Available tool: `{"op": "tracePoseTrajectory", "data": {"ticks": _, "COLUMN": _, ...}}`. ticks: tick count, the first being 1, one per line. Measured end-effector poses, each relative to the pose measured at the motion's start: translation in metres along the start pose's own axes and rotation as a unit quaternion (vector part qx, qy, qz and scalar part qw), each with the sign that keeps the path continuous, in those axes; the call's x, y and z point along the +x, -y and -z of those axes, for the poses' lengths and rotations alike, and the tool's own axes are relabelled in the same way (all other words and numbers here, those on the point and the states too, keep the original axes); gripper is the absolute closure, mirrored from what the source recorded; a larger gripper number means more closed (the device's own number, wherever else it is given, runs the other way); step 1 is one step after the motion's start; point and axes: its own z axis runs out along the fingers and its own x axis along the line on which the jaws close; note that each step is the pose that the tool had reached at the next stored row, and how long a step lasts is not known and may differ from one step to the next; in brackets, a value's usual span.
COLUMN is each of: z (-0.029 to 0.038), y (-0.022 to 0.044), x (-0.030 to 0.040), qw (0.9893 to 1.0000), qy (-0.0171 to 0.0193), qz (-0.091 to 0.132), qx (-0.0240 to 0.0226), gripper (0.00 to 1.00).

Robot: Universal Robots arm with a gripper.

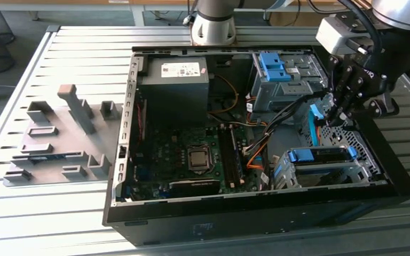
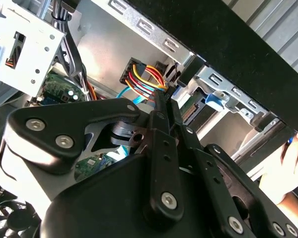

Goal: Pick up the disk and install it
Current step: 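Insert the first disk wire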

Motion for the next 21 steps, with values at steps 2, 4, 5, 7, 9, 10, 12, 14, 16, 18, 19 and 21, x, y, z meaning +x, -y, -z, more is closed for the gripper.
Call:
{"op": "tracePoseTrajectory", "data": {"ticks": 2, "z": 0.0001, "y": 0.0000, "x": 0.0004, "qw": 1.0000, "qy": -0.0003, "qz": -0.002, "qx": -0.0002, "gripper": 0.84}}
{"op": "tracePoseTrajectory", "data": {"ticks": 4, "z": -0.0001, "y": -0.0002, "x": 0.0023, "qw": 1.0000, "qy": -0.0003, "qz": -0.006, "qx": -0.0004, "gripper": 0.84}}
{"op": "tracePoseTrajectory", "data": {"ticks": 5, "z": -0.0003, "y": -0.0004, "x": 0.0040, "qw": 1.0000, "qy": -0.0003, "qz": -0.007, "qx": -0.0004, "gripper": 0.84}}
{"op": "tracePoseTrajectory", "data": {"ticks": 7, "z": -0.0004, "y": -0.0005, "x": 0.0061, "qw": 1.0000, "qy": 0.0000, "qz": -0.008, "qx": -0.0005, "gripper": 0.84}}
{"op": "tracePoseTrajectory", "data": {"ticks": 9, "z": -0.0005, "y": -0.0007, "x": 0.0086, "qw": 1.0000, "qy": 0.0000, "qz": -0.009, "qx": -0.0006, "gripper": 0.84}}
{"op": "tracePoseTrajectory", "data": {"ticks": 10, "z": -0.0007, "y": -0.0008, "x": 0.0100, "qw": 0.9999, "qy": -0.0001, "qz": -0.011, "qx": -0.0007, "gripper": 0.84}}
{"op": "tracePoseTrajectory", "data": {"ticks": 12, "z": -0.0009, "y": -0.0010, "x": 0.0124, "qw": 0.9999, "qy": -0.0002, "qz": -0.015, "qx": -0.0010, "gripper": 0.84}}
{"op": "tracePoseTrajectory", "data": {"ticks": 14, "z": -0.0014, "y": -0.0011, "x": 0.0147, "qw": 0.9998, "qy": -0.0002, "qz": -0.020, "qx": -0.0012, "gripper": 0.84}}
{"op": "tracePoseTrajectory", "data": {"ticks": 16, "z": -0.0020, "y": -0.0013, "x": 0.0173, "qw": 0.9997, "qy": -0.0002, "qz": -0.023, "qx": -0.0014, "gripper": 0.84}}
{"op": "tracePoseTrajectory", "data": {"ticks": 18, "z": -0.0024, "y": -0.0023, "x": 0.0193, "qw": 0.9997, "qy": -0.0002, "qz": -0.024, "qx": -0.0015, "gripper": 0.84}}
{"op": "tracePoseTrajectory", "data": {"ticks": 19, "z": -0.0025, "y": -0.0037, "x": 0.0197, "qw": 0.9997, "qy": -0.0002, "qz": -0.024, "qx": -0.0015, "gripper": 0.84}}
{"op": "tracePoseTrajectory", "data": {"ticks": 21, "z": -0.0026, "y": -0.0070, "x": 0.0197, "qw": 0.9997, "qy": -0.0002, "qz": -0.024, "qx": -0.0015, "gripper": 0.84}}
